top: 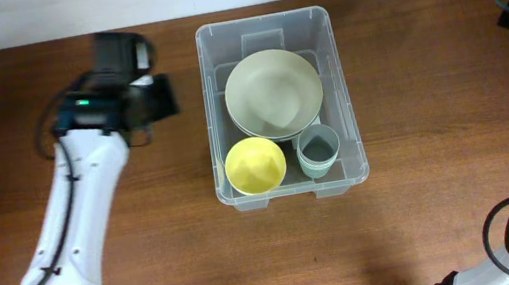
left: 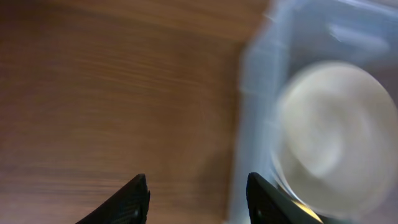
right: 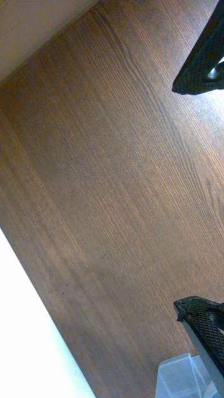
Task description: Pack container
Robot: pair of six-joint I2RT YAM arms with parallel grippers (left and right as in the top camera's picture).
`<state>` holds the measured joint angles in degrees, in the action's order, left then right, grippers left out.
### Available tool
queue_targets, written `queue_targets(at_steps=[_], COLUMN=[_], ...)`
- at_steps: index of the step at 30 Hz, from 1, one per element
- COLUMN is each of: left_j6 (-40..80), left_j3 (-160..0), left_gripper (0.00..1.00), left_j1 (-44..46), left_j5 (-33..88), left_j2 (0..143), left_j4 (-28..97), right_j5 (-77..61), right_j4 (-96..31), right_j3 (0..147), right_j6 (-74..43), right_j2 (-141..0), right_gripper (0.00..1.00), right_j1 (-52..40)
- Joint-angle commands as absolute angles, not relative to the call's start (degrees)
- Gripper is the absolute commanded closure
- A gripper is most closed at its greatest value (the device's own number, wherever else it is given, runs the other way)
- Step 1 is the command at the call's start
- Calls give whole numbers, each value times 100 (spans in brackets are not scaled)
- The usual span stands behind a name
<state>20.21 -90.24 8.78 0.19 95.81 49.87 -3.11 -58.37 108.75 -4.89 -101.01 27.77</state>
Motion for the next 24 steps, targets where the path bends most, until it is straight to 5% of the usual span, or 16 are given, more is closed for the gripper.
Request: queue_targets(at_steps=[1, 3, 4, 24], left_j6=[2176, 2176, 2182, 2180], left_j3=[-9135, -9135, -9135, -9133], left_gripper=[48, 39, 0, 0], left_j1=[244, -38, -137, -429], left_j5=[-23, -25, -23, -27], left_j2=[9590, 9590, 9590, 9590], left_j4=[4899, 4908, 4932, 4934], right_j5=[-322, -322, -322, -322], right_j4=[-5833, -5835, -5835, -5833], right_j3=[10890, 10890, 10890, 10890], right_j6=[-489, -489, -489, -489], right_j2=[-10097, -10097, -10097, -10097], right_gripper=[1, 1, 1, 1], right_j1=[2777, 2777, 2777, 2777])
